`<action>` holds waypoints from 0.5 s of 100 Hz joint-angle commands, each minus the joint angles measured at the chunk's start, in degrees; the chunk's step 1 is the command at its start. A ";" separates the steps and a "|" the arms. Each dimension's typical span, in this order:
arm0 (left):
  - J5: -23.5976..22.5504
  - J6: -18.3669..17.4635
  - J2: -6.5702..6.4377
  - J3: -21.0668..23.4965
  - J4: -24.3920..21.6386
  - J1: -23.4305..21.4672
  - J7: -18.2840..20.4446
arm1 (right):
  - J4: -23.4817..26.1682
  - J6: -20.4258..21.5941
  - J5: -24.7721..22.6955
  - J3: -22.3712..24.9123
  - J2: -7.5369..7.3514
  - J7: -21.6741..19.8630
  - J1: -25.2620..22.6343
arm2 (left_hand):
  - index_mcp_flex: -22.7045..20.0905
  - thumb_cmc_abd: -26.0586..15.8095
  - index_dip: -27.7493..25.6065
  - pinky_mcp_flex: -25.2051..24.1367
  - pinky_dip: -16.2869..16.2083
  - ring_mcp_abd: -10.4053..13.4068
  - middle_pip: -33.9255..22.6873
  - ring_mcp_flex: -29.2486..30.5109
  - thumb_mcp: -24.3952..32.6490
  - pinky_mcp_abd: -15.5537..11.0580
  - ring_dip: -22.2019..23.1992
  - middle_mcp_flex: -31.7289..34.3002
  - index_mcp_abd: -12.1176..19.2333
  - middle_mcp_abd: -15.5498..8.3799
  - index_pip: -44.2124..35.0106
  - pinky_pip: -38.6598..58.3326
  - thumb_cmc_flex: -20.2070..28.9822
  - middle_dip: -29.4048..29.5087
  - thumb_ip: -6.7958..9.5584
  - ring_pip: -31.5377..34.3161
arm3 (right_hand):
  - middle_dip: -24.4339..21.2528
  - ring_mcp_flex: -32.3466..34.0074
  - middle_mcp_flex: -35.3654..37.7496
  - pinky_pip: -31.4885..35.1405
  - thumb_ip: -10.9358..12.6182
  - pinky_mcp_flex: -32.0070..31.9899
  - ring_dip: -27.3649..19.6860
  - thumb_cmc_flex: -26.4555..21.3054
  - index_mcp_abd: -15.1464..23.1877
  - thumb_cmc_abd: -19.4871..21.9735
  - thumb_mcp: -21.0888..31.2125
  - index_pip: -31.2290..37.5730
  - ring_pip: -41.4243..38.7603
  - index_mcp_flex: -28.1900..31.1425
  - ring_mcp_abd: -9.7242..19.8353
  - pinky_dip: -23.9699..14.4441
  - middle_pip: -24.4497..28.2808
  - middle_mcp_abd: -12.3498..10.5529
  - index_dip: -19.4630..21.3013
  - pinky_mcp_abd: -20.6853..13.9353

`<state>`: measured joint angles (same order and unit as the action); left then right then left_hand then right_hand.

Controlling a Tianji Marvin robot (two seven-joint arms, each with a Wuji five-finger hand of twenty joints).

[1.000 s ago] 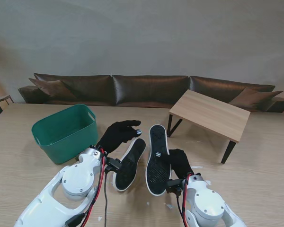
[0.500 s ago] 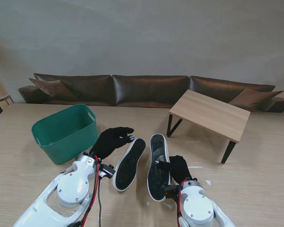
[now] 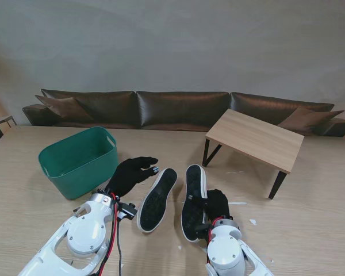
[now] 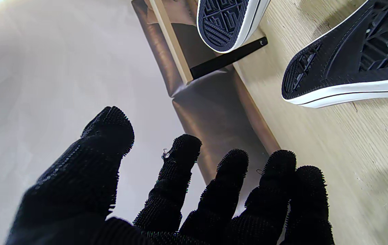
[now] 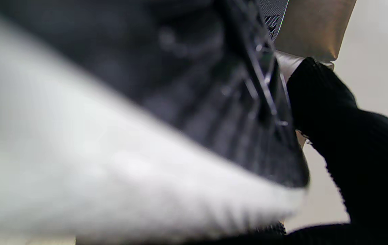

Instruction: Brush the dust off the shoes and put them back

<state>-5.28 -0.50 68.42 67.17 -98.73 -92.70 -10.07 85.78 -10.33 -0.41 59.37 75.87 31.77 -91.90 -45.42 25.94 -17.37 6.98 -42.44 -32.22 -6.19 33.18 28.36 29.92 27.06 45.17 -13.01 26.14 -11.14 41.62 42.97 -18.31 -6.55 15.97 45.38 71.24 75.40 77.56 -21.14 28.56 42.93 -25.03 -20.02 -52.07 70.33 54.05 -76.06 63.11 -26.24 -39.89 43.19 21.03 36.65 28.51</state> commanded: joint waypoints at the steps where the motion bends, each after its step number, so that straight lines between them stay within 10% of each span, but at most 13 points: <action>1: -0.10 -0.20 0.21 0.23 -0.16 -0.28 0.90 | 0.01 -0.23 0.07 -0.51 0.99 0.13 0.60 | -1.55 -2.27 -0.54 -0.74 -0.78 0.25 -0.24 -2.73 -1.20 -2.65 0.44 0.39 0.24 -1.07 -0.01 -1.16 1.18 -0.63 1.86 -0.88 | -0.70 2.67 1.43 1.03 3.26 10.45 -0.77 -6.34 7.00 5.49 8.01 8.14 0.94 6.68 4.15 0.00 0.06 -3.20 1.21 -1.63; 50: -1.68 -0.26 0.08 1.76 -1.33 -1.84 0.22 | 0.78 -6.26 5.12 -0.15 2.31 0.92 1.03 | -1.90 -2.47 -1.01 -0.74 -1.14 0.21 -0.41 -2.69 -1.58 -2.61 0.49 1.08 0.01 -0.95 -0.06 -1.75 1.37 -0.97 1.95 -0.93 | -3.32 2.59 -7.38 0.77 4.38 7.79 -3.52 -3.90 6.73 11.60 4.30 1.98 6.41 -1.61 4.34 0.87 0.62 -2.24 -5.78 -1.58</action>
<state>-6.76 -0.68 68.39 68.71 -99.52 -94.20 -10.63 85.48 -16.05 5.18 59.23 77.58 33.65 -90.58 -46.65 25.94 -18.01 6.98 -42.52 -32.22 -6.19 33.18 27.78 29.89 27.06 45.30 -13.48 26.13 -11.12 40.97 42.97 -18.56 -6.55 15.96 43.16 71.12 71.51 79.07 -21.15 29.45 40.25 -24.92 -20.09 -48.31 68.81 54.01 -70.28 60.70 -25.27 -39.46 44.28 21.07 32.90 25.93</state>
